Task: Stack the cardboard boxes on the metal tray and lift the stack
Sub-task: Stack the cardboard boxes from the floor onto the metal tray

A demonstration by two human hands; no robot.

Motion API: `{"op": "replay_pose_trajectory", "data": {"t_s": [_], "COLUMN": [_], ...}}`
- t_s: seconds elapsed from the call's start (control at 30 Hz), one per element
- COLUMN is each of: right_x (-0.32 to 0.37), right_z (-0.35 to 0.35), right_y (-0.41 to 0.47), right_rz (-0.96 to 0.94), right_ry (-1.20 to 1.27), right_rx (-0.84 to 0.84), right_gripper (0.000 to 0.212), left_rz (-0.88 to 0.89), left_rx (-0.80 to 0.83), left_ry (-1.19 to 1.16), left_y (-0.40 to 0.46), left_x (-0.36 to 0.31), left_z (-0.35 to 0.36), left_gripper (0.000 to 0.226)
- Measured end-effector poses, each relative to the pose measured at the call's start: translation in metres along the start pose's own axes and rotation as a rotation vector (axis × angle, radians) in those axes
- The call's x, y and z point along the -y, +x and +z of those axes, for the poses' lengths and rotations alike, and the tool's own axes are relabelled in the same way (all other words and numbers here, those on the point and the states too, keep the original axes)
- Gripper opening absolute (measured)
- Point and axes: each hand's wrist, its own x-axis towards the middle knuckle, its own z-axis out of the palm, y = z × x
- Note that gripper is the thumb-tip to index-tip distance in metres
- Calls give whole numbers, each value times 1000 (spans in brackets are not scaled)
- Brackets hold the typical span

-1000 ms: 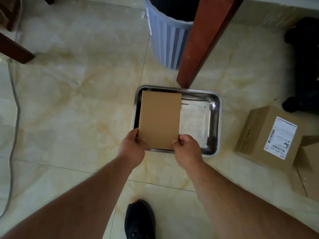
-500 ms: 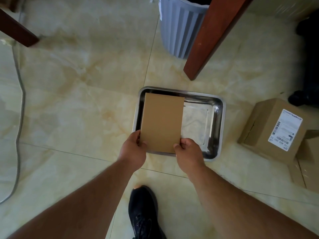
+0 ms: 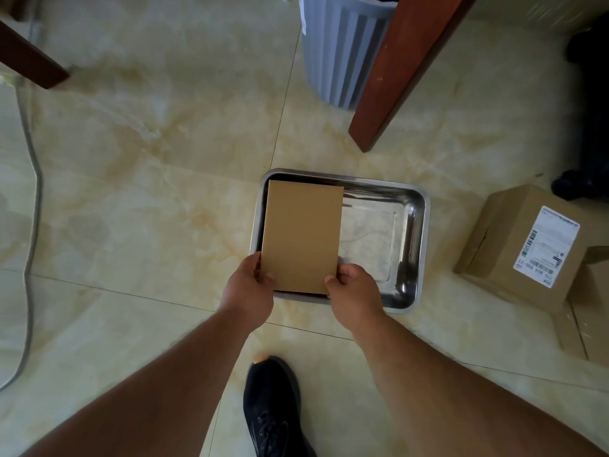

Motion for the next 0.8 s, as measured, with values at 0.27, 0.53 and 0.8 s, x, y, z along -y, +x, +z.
{"op": "replay_pose_trajectory", "data": {"t_s": [0.27, 0.53, 0.8], "right_x": [3, -6, -26], "right_z": [-3, -32, -126], "right_y": [0, -17, -32], "right_rz": [-7, 30, 56], "right_ry": [-43, 36, 57], "right_rx": [29, 81, 21], "right_gripper": [17, 47, 47], "left_rz": [-23, -96, -72], "left_rx": [22, -41, -149], "left_ry": [82, 127, 213], "left_y": [0, -30, -91], "left_x": [-7, -20, -56], "left_z": [-1, 10, 49], "left_gripper": [52, 60, 68]}}
